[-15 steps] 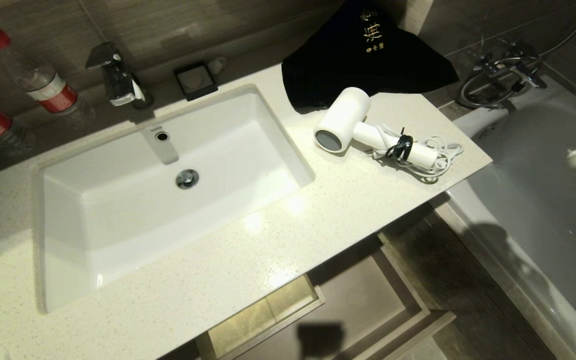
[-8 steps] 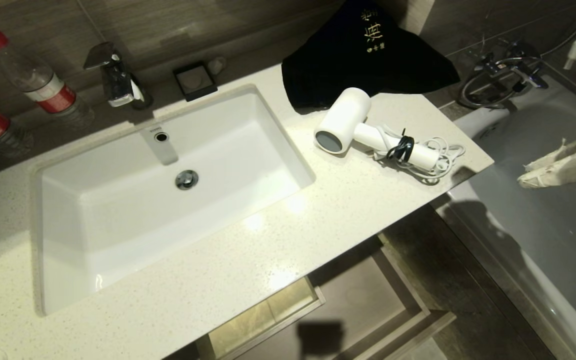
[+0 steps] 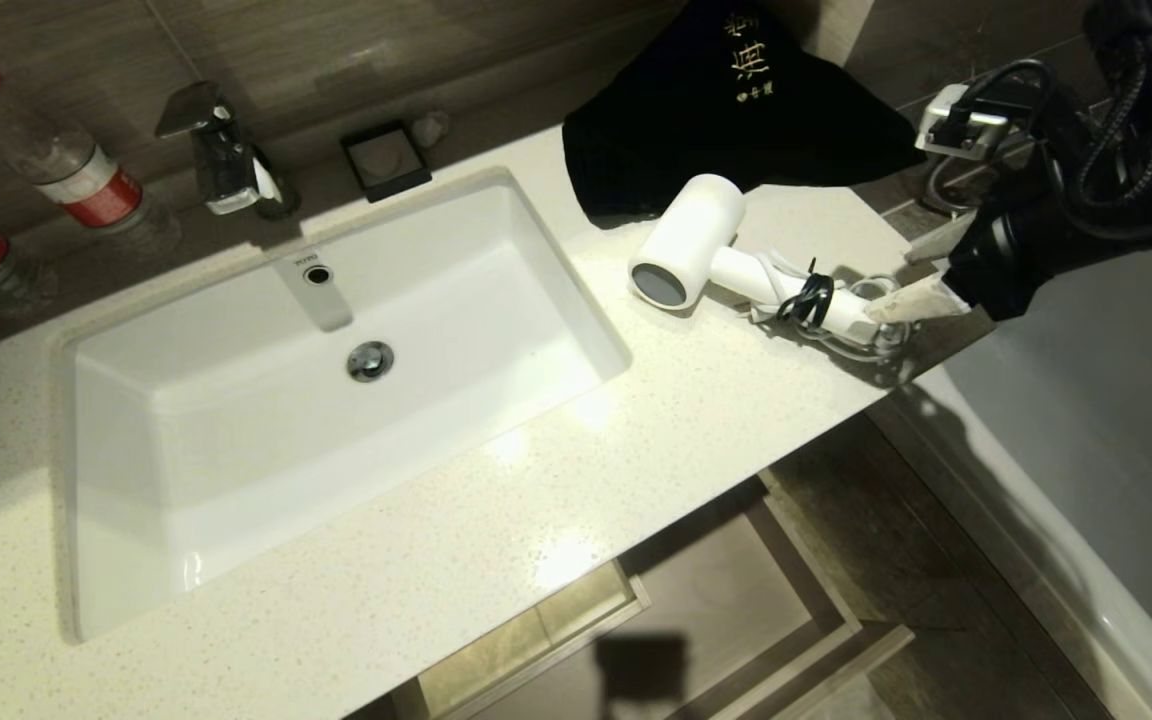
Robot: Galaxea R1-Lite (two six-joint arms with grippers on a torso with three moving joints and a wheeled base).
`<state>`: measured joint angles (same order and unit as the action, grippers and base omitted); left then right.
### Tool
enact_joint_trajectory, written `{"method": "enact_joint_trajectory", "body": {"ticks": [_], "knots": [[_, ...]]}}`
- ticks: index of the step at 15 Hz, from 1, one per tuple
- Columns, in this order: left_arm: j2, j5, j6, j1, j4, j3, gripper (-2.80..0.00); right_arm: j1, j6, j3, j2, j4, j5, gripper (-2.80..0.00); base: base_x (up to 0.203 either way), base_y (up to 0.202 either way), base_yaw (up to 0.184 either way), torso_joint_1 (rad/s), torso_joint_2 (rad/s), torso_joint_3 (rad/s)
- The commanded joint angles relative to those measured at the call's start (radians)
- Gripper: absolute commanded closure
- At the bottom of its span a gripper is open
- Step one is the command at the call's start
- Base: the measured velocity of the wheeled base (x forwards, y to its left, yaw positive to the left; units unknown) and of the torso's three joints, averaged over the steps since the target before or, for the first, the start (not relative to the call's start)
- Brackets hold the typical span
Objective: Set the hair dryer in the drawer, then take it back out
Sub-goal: Pick up the hairdryer
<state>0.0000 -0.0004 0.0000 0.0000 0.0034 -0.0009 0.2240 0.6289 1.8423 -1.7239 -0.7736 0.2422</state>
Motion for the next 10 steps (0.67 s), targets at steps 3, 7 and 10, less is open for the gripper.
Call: {"method": "enact_joint_trajectory", "body": {"ticks": [3, 7, 10], "knots": [[0.0, 0.0, 0.0, 0.0, 0.0, -0.001, 0.0, -0.003, 0.096, -0.014, -0.033, 0.008, 0.115, -2.8, 0.0, 0.0, 0.0, -0.028, 0.04, 0.024], [0.0, 0.0, 0.0, 0.0, 0.001, 0.0, 0.0, 0.002, 0.096, -0.012, -0.067, 0.033, 0.136, -2.8, 0.0, 0.0, 0.0, -0.012, 0.01, 0.008], [0.0, 0.0, 0.0, 0.0, 0.0, 0.001, 0.0, 0.003, 0.097, -0.013, -0.103, 0.094, 0.138, -2.8, 0.0, 0.0, 0.0, 0.0, 0.0, 0.0]]}}
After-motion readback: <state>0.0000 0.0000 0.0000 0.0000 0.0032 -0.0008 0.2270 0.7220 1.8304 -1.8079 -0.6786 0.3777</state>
